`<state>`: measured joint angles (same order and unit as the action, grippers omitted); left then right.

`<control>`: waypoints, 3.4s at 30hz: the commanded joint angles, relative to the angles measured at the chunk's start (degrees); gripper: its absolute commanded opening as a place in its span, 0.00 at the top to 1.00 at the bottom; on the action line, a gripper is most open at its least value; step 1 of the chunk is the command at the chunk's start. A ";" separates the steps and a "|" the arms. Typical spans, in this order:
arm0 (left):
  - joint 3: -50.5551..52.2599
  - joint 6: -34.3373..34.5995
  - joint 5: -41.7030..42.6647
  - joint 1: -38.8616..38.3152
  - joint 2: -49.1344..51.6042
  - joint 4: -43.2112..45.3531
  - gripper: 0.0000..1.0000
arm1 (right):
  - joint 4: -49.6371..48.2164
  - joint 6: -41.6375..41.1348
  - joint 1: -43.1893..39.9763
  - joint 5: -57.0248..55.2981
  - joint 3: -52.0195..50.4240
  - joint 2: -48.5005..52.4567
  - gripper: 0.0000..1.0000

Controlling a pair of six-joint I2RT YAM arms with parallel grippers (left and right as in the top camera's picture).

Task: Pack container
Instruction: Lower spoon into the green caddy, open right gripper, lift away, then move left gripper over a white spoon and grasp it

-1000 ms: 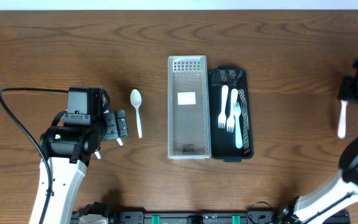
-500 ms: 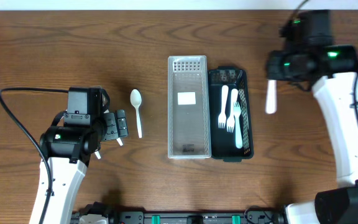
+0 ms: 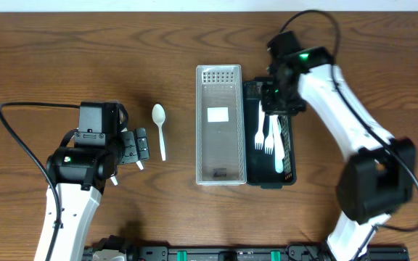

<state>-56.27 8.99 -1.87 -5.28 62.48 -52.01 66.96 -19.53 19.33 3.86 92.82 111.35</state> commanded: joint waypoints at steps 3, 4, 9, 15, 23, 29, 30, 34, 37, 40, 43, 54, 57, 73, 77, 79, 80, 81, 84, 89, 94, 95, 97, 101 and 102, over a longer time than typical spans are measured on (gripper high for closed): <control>-0.22 -0.15 -0.46 0.28 0.13 -0.63 0.02 | -0.04 -1.22 1.70 -0.55 0.07 2.58 0.71; -0.22 -0.15 -0.46 0.28 0.13 -0.66 0.02 | -0.15 -1.22 1.75 -0.55 0.07 2.58 0.67; -0.22 -0.15 -0.46 0.28 0.13 -0.63 0.02 | -0.22 -0.98 1.73 -0.55 0.11 2.51 0.62; -0.22 -0.15 -0.46 0.28 0.11 -0.66 0.02 | 2.12 2.75 1.55 -0.59 5.31 0.22 0.52; -0.22 -0.15 -0.46 0.28 0.11 -1.16 0.02 | 7.04 8.94 -2.82 -0.98 20.41 -5.29 0.01; -0.24 -0.15 -0.44 0.26 0.11 -1.84 0.02 | 7.78 10.05 -15.93 -1.92 21.84 -11.54 0.01; -0.24 -0.15 -0.44 0.13 0.11 -1.68 0.02 | 8.48 11.17 -18.08 -1.90 21.81 -11.93 0.01; -1.84 0.74 -0.44 -2.08 0.13 -1.60 0.02 | 12.28 12.13 -25.92 -0.09 21.57 -11.82 0.01; -5.88 3.69 -0.44 -4.31 1.11 -2.27 0.02 | 14.05 12.17 -29.14 0.04 19.98 -11.21 0.01; -11.52 5.53 -0.42 -5.20 4.04 -3.10 0.02 | 12.76 12.17 -29.81 0.02 16.41 -11.21 0.01; -16.83 5.73 -0.37 -5.20 9.86 -3.87 0.02 | 10.12 12.37 -28.96 0.00 11.17 -11.21 0.01; -18.56 5.68 3.23 -5.20 31.82 1.88 0.02 | 1.46 12.35 -28.11 0.04 -3.54 -11.21 0.01; -18.56 5.68 3.23 -5.20 36.76 3.23 0.02 | 0.98 12.35 -28.09 0.04 -4.15 -11.21 0.01; -18.34 5.66 3.45 -5.20 50.64 8.35 0.02 | 1.05 12.37 -28.09 0.04 -4.15 -11.21 0.01; -17.77 5.62 5.46 -5.20 51.84 9.73 0.02 | 1.14 12.37 -28.09 0.04 -4.15 -11.21 0.01; -17.77 5.46 6.01 -5.20 52.65 9.75 0.02 | 1.14 12.37 -28.09 0.02 -4.15 -11.21 0.01; -17.73 5.46 5.99 -5.20 53.00 9.75 0.02 | 1.14 12.37 -28.09 0.02 -4.15 -11.21 0.01; -17.59 5.46 5.99 -5.20 53.29 9.75 0.02 | 1.14 12.37 -28.09 0.04 -4.15 -11.21 0.01; -16.57 5.49 5.99 -5.20 53.55 10.34 0.02 | 1.16 12.37 -28.09 0.04 -4.15 -11.21 0.01; -16.33 5.49 5.97 -5.20 53.55 10.08 0.02 | 1.14 12.37 -28.09 0.02 -4.15 -11.21 0.01; -16.33 5.49 5.97 -5.20 53.55 9.46 0.04 | 1.16 12.37 -28.09 0.02 -4.15 -11.21 0.01; -16.33 5.49 5.97 -5.20 53.55 9.40 0.12 | 1.14 12.37 -28.09 0.02 -4.15 -11.21 0.01; -16.33 5.49 5.97 -5.20 53.55 9.25 0.35 | 1.14 12.37 -28.11 0.02 -4.15 -11.21 0.01; -16.33 5.49 5.97 -5.20 53.55 9.25 0.59 | 1.14 12.59 -28.11 0.02 -4.17 -11.21 0.01; -16.33 5.49 5.97 -5.20 53.55 9.22 0.62 | 1.14 12.59 -28.11 0.00 -4.15 -11.21 0.01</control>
<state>-74.37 14.70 3.95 -10.35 114.65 -42.46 68.05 -8.01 -9.15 3.44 88.86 100.07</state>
